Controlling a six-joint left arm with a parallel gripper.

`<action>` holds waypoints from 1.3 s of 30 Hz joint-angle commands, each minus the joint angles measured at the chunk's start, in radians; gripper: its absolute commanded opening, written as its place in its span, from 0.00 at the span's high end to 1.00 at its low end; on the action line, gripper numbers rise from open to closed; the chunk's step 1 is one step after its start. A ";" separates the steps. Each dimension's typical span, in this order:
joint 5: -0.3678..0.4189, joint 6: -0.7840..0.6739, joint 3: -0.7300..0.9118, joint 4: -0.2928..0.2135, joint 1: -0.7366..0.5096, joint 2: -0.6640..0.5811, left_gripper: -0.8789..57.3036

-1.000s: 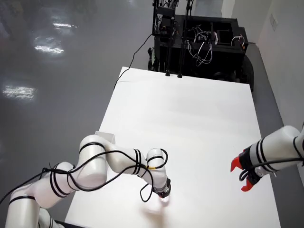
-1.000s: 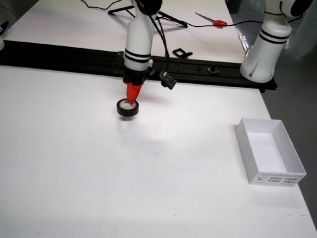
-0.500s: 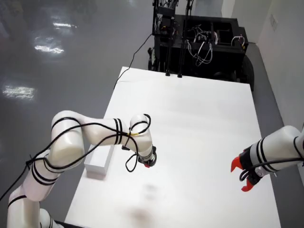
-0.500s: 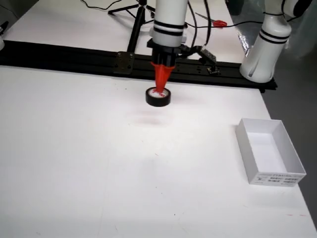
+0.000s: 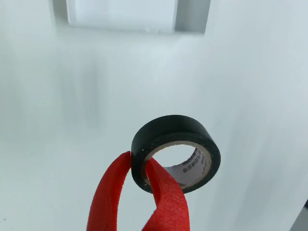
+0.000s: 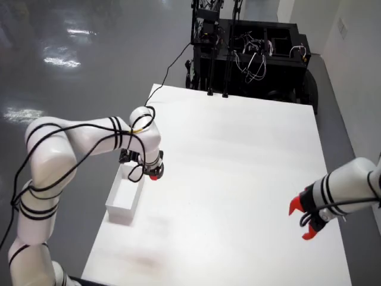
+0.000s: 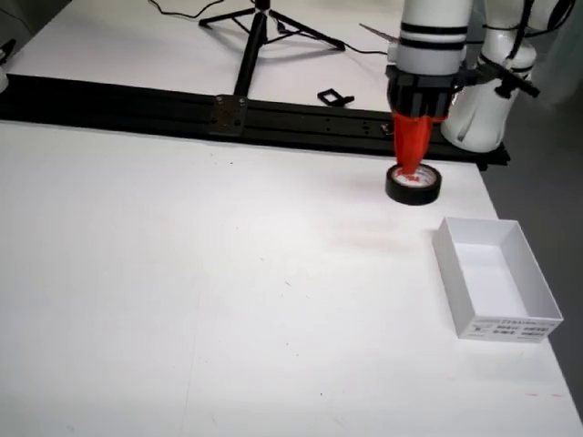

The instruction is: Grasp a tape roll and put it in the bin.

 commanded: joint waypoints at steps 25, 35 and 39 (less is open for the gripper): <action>-0.044 -0.046 0.118 0.005 0.348 0.140 1.00; -0.079 -0.050 0.118 0.007 0.339 0.146 1.00; -0.088 -0.050 0.118 0.007 0.333 0.147 1.00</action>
